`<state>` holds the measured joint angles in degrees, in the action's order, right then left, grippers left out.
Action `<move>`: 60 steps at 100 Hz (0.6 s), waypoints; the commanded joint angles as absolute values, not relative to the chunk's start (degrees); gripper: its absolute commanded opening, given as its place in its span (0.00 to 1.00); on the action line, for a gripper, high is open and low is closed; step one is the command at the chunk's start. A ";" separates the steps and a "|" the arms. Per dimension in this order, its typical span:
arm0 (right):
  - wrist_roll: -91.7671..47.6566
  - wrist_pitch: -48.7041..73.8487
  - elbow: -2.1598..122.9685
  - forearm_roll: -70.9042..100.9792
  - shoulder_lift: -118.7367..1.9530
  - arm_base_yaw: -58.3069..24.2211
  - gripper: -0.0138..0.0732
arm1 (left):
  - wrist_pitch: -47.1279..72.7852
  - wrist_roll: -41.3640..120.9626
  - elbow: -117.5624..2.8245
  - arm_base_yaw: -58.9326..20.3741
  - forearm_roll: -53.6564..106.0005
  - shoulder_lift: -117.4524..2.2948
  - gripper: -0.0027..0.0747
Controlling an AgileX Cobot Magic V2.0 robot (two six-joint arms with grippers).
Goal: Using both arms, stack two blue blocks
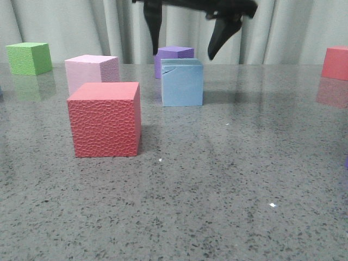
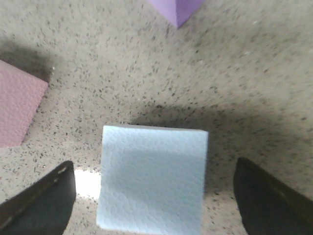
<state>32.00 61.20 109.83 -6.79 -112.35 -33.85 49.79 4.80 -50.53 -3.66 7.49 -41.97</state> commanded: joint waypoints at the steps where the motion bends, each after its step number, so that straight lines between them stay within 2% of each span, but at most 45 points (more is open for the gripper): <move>1: 30.44 60.57 111.90 -8.93 -106.52 -33.84 0.90 | 46.03 4.28 -52.38 -3.49 8.59 -42.14 0.83; 36: 26.62 66.66 111.90 -17.35 -98.33 -33.72 0.90 | 46.03 4.28 -52.38 -3.49 8.59 -42.14 0.83; 60: 22.71 69.16 111.66 -18.12 -94.67 -29.21 0.90 | 46.03 4.28 -52.38 -3.49 8.59 -42.14 0.83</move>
